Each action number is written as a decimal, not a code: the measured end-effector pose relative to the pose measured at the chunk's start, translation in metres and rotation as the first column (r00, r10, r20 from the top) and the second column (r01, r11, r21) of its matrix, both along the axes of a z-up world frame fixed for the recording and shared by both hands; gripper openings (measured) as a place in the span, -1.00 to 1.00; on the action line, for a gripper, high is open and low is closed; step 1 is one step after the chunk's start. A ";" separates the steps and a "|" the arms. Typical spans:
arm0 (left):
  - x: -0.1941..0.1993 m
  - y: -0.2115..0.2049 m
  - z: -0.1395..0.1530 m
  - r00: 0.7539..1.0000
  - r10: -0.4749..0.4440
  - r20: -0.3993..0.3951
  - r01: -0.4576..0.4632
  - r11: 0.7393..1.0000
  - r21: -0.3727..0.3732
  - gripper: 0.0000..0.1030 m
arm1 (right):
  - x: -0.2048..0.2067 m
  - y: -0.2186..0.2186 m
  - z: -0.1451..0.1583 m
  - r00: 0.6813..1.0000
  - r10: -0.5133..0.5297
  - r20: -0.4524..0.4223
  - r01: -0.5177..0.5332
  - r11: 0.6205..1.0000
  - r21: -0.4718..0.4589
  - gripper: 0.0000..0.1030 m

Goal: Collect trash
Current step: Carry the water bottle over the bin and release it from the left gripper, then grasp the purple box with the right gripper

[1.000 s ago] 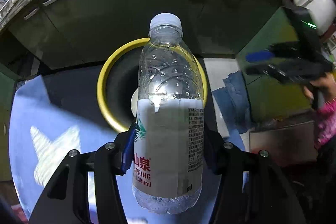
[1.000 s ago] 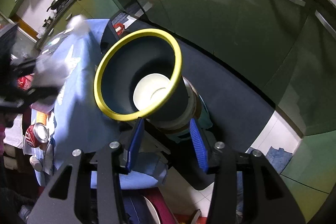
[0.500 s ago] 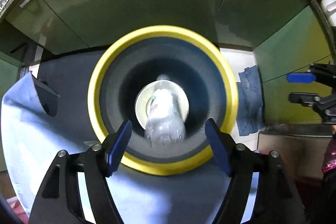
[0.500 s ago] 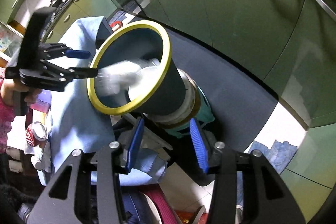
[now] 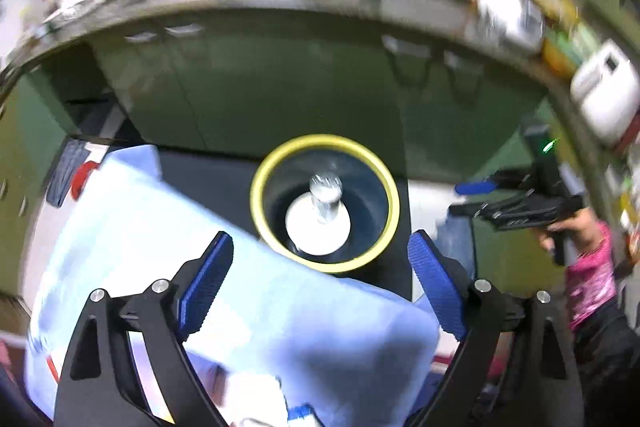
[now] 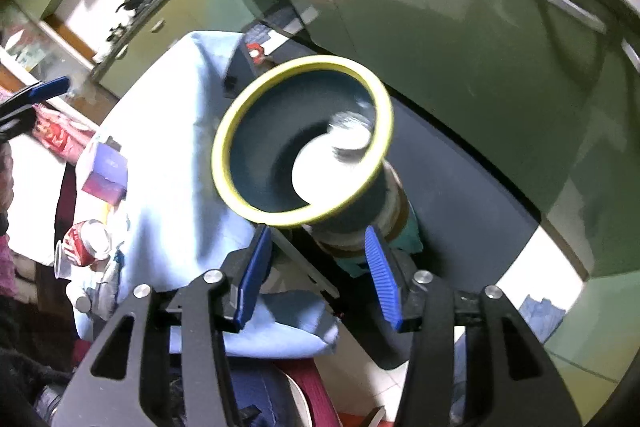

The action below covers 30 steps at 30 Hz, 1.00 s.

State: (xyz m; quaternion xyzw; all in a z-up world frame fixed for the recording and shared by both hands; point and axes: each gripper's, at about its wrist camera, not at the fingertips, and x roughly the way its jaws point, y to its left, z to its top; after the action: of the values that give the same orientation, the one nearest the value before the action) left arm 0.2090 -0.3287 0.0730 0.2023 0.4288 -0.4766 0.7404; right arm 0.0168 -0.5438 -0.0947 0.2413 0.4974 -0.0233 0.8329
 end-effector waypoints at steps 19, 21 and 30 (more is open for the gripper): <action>-0.011 0.301 0.004 0.761 0.620 0.190 -0.532 0.764 -0.365 0.91 | 0.158 0.280 0.060 0.852 0.506 0.137 -0.497 0.862 -0.094 0.19; 0.001 0.316 0.000 0.760 0.627 0.169 -0.529 0.748 -0.401 0.91 | 0.171 0.302 0.056 0.849 0.513 0.125 -0.502 0.857 -0.115 0.23; 0.047 0.357 -0.044 0.696 0.711 0.095 -0.622 0.664 -0.414 0.91 | 0.205 0.336 0.029 0.871 0.489 0.054 -0.470 0.859 -0.201 0.39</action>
State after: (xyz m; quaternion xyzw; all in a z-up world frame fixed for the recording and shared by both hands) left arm 0.2561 0.0286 0.0287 -0.0474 0.2843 -0.2084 0.9346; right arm 0.2215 -0.2076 -0.0656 0.0338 0.4941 0.1519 0.8554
